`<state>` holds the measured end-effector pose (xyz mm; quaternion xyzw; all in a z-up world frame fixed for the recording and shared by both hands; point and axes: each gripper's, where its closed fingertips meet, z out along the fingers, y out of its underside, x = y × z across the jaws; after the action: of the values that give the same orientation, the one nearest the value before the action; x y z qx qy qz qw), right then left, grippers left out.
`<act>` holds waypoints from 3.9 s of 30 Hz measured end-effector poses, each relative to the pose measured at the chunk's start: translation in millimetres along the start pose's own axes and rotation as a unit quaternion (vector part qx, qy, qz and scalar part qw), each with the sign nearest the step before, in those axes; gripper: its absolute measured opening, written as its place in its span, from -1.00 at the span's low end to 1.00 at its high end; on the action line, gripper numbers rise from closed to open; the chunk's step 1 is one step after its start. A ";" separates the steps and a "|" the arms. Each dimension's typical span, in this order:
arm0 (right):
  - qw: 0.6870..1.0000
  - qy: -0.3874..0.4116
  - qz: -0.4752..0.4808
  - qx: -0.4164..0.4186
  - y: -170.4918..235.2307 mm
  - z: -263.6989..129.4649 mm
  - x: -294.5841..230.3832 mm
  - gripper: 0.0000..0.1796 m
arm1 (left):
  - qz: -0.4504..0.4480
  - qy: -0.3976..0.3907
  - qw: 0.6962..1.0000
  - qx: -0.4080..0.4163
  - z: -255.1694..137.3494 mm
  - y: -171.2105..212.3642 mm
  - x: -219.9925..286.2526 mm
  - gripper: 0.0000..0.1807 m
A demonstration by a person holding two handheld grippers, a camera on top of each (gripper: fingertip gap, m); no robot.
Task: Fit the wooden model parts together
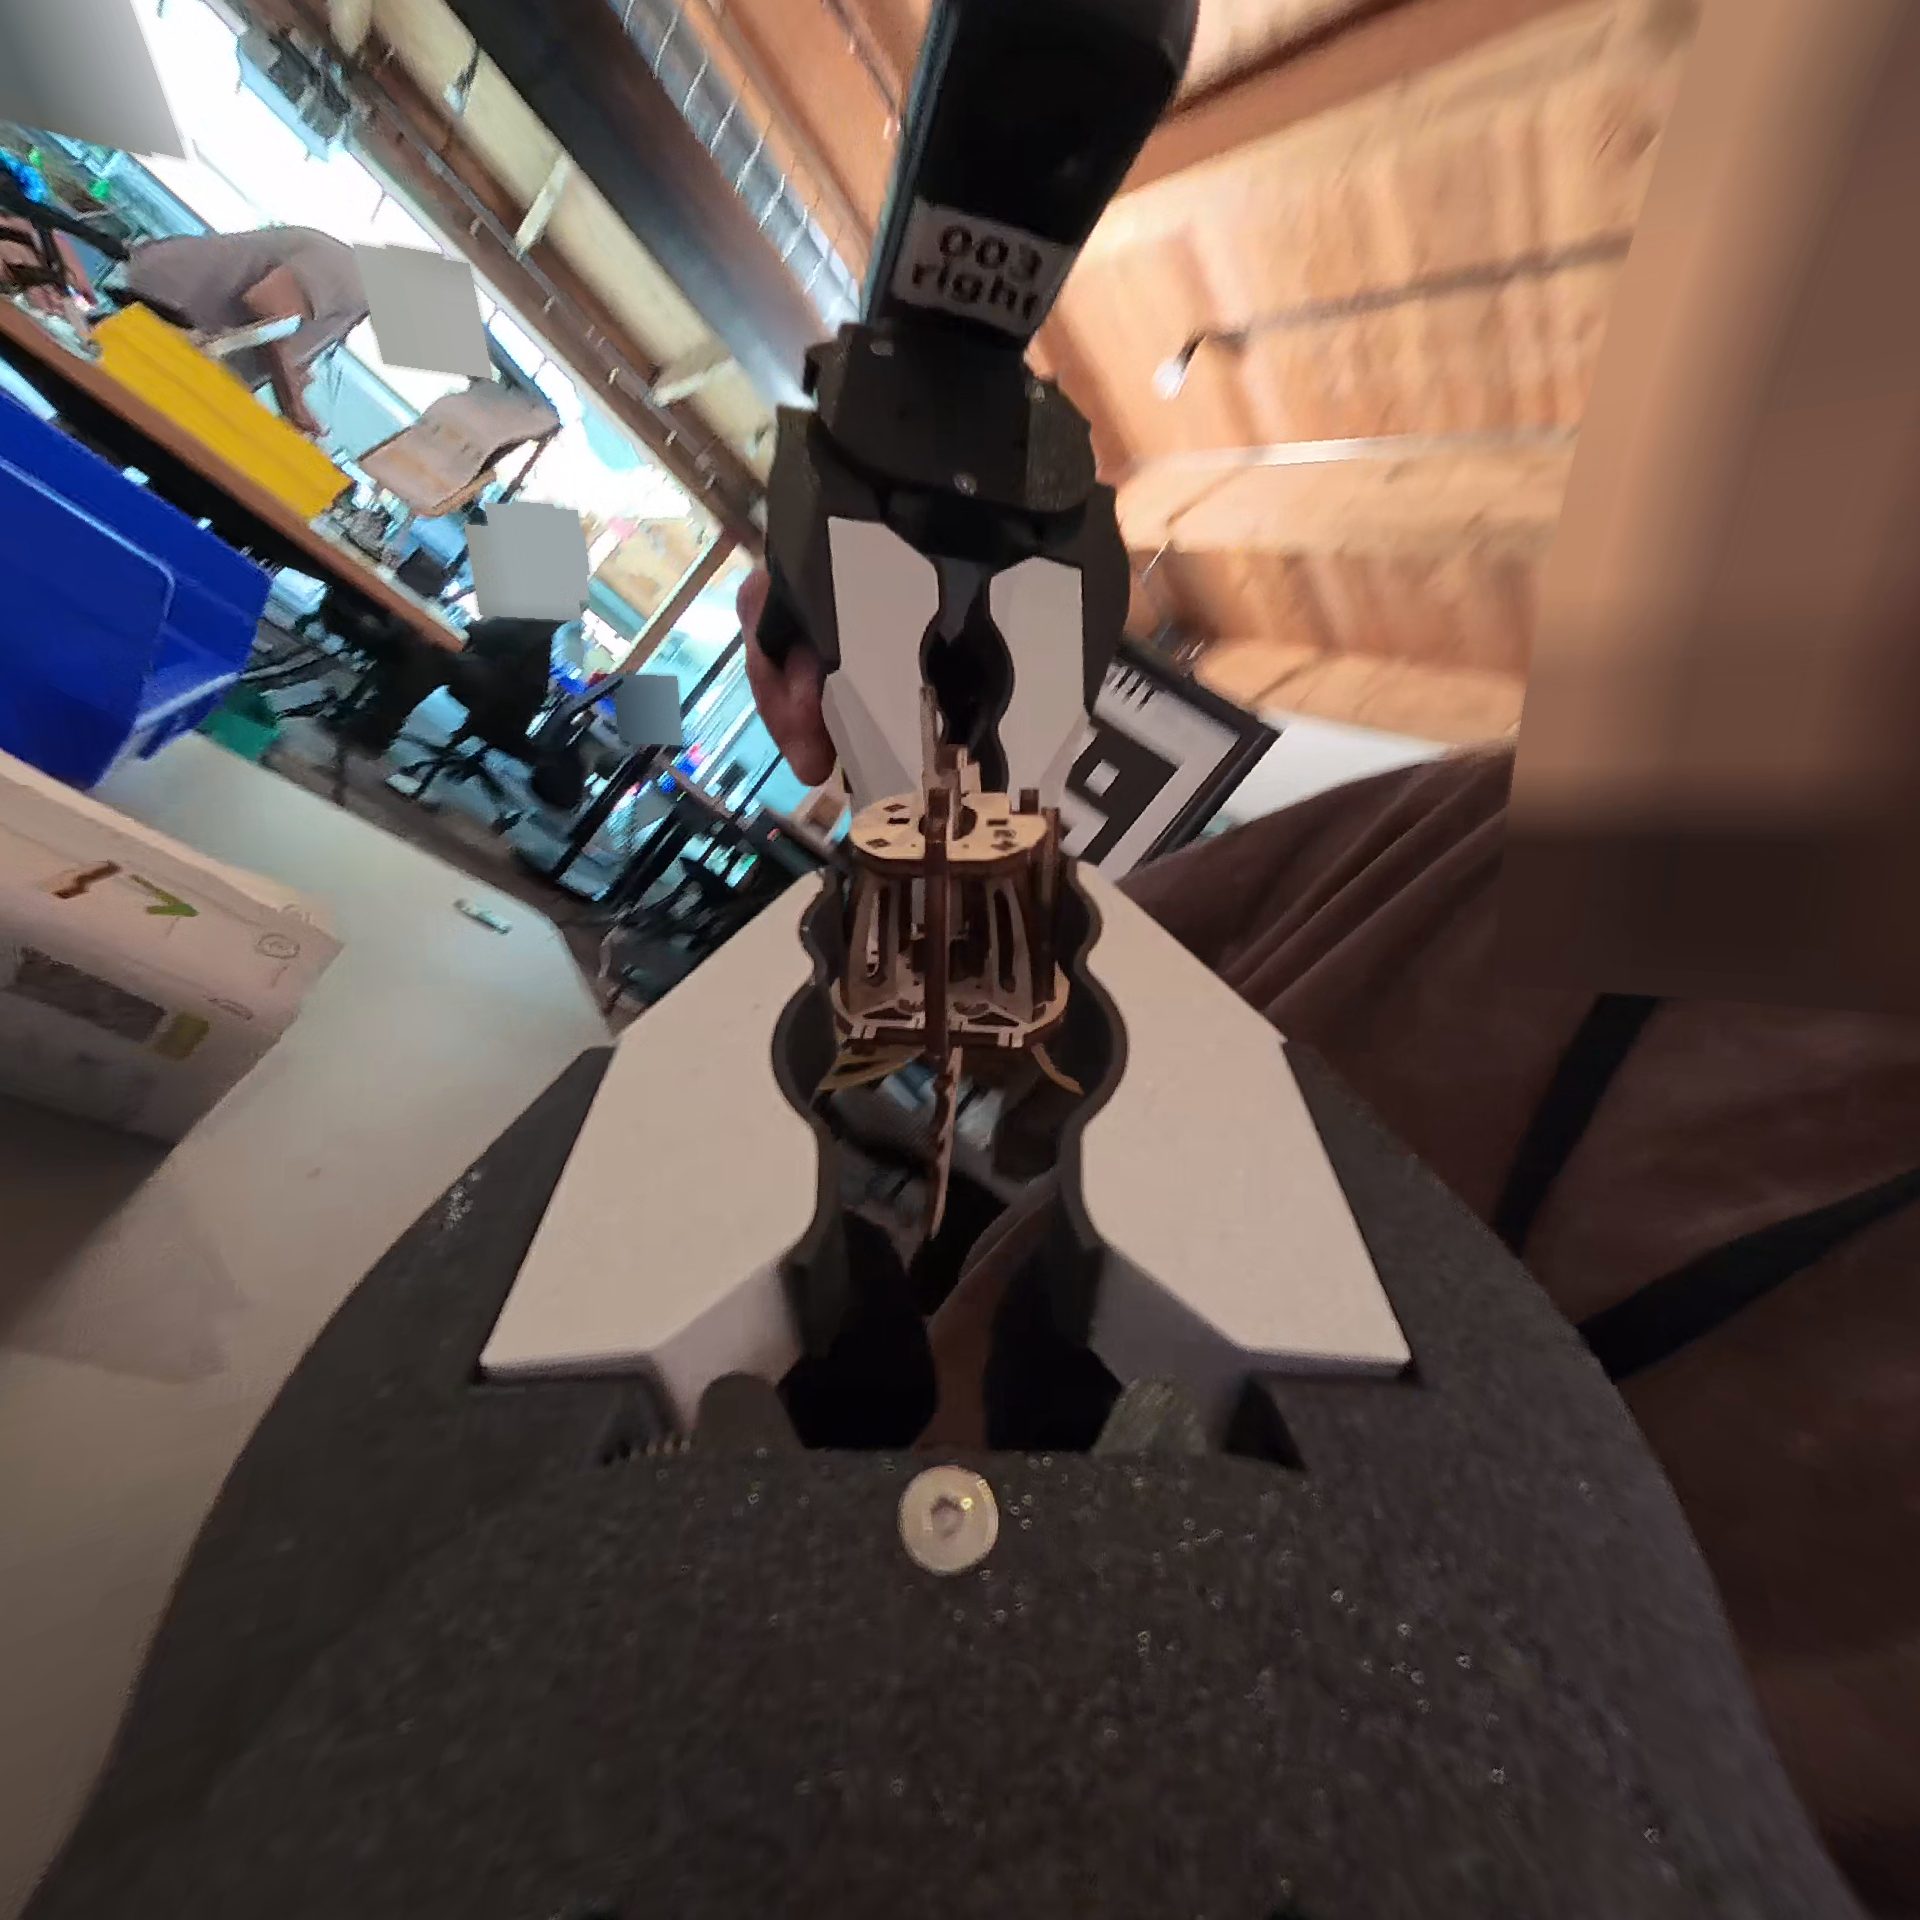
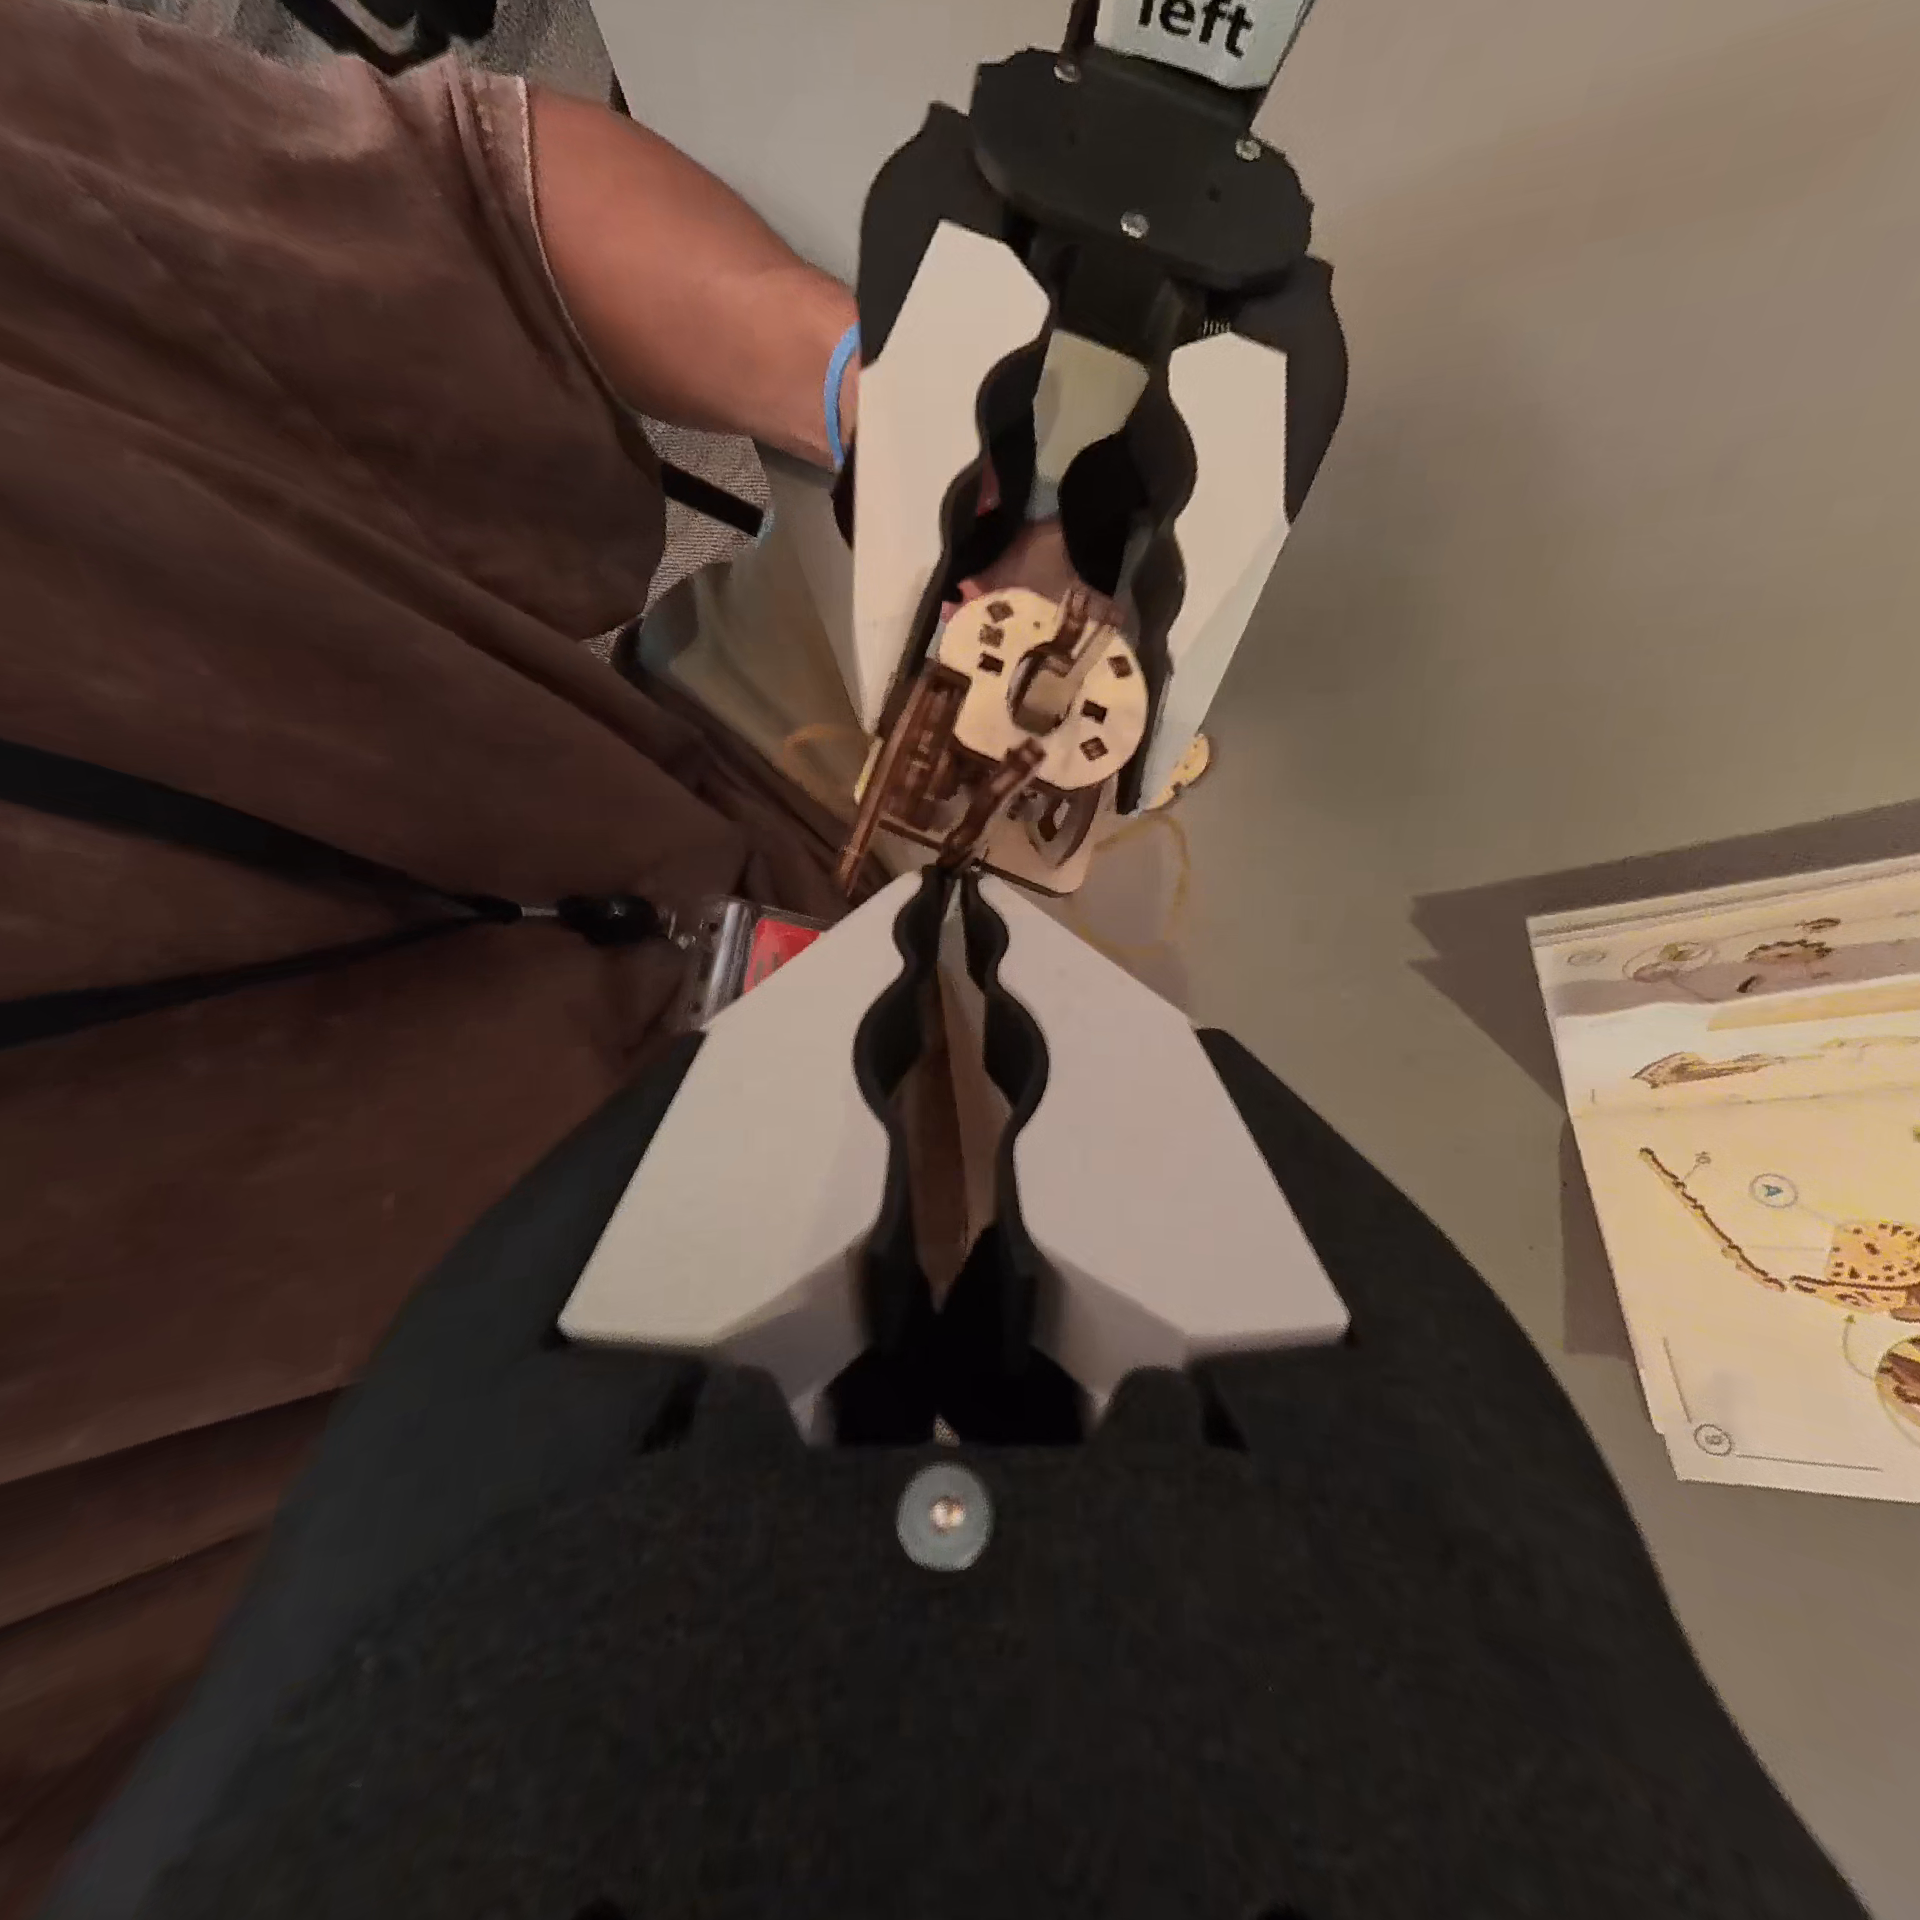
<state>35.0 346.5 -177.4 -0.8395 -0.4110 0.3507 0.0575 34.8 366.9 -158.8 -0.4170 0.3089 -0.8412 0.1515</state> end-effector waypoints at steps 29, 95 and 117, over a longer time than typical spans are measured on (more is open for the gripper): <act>0.949 0.041 0.014 0.311 -55.4 -38.3 9.3 -0.84 | -0.004 0.009 1.000 0.025 -13.8 -16.5 -0.2 -0.58; 0.956 0.004 0.074 0.286 -48.4 -16.8 31.6 -0.98 | 0.024 -0.057 0.997 -0.050 -13.6 0.3 -18.0 -0.58; 0.967 -0.040 0.025 0.249 -50.5 -14.7 28.2 -0.84 | 0.037 -0.076 0.992 -0.090 -11.9 12.4 -23.8 -0.59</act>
<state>23.3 403.0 -162.2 -0.7941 -0.2917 0.4763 0.2396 39.8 374.3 -186.8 -0.4800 0.3862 -0.7697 0.1675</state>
